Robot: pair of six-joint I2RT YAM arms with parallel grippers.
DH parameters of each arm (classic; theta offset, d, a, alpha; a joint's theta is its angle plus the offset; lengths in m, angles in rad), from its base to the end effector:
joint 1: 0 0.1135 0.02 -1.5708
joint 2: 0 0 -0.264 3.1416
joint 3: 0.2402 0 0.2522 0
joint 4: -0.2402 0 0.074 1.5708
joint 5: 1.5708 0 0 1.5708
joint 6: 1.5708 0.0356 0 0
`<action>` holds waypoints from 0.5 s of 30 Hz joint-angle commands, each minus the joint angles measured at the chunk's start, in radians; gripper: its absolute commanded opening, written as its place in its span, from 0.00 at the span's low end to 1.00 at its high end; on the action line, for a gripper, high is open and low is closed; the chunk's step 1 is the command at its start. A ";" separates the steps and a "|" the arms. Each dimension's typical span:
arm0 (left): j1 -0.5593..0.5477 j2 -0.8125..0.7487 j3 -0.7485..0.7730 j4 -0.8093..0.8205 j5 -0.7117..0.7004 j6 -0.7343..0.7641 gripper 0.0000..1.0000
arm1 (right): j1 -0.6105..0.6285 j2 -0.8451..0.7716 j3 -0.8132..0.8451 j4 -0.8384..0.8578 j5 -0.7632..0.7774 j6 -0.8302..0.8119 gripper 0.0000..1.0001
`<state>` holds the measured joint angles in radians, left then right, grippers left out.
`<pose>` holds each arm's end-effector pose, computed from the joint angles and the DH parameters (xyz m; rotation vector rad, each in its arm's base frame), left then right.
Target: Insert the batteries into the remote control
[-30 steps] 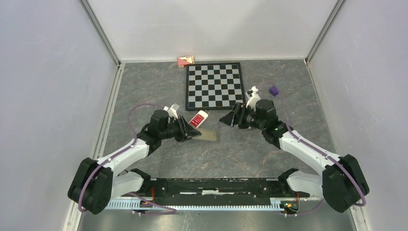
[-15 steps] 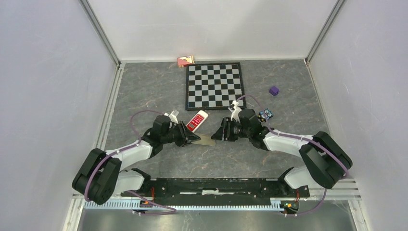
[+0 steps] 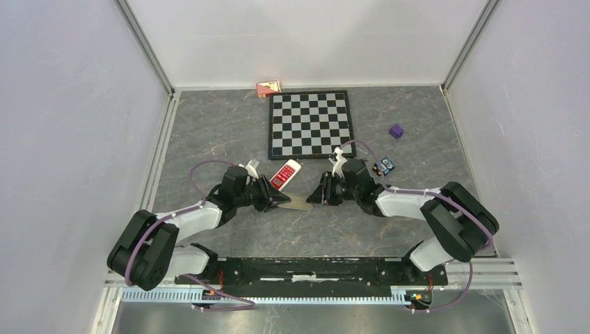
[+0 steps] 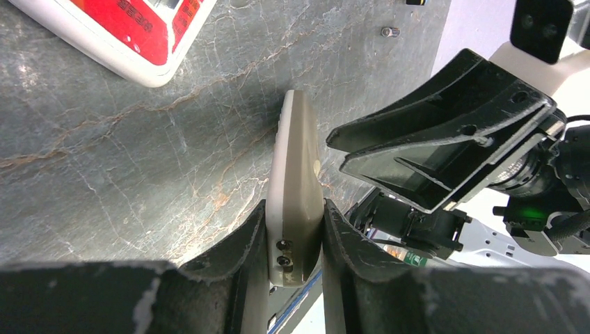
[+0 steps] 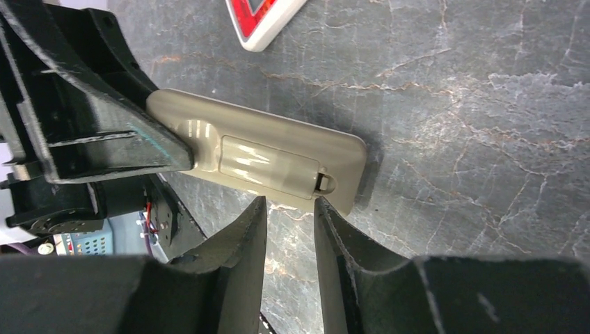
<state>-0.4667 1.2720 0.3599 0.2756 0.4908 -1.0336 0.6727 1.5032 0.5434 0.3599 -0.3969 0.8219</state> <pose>0.1929 -0.1160 0.1462 -0.3894 2.4473 -1.2959 0.2104 0.1852 0.1504 -0.0751 2.4143 1.2155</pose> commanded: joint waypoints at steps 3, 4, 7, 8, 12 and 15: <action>-0.002 0.034 0.002 -0.096 -0.052 0.056 0.02 | 0.008 0.048 0.035 0.053 0.018 -0.020 0.38; -0.001 0.034 0.001 -0.096 -0.053 0.056 0.02 | 0.008 0.049 0.029 0.083 0.017 -0.018 0.38; -0.002 0.034 -0.001 -0.096 -0.056 0.052 0.02 | 0.008 0.057 0.013 0.155 0.004 -0.003 0.39; -0.001 0.034 -0.001 -0.097 -0.057 0.052 0.02 | 0.008 0.060 0.011 0.166 0.005 -0.001 0.38; 0.000 0.031 0.004 -0.106 -0.060 0.055 0.02 | 0.009 0.064 0.016 0.158 0.013 -0.006 0.33; 0.000 0.031 0.005 -0.107 -0.058 0.058 0.02 | 0.010 0.066 0.015 0.133 0.021 -0.012 0.36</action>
<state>-0.4667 1.2785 0.3641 0.2752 0.4931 -1.0328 0.6746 1.5558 0.5476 0.4644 -0.3904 0.8238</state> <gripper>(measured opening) 0.340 0.339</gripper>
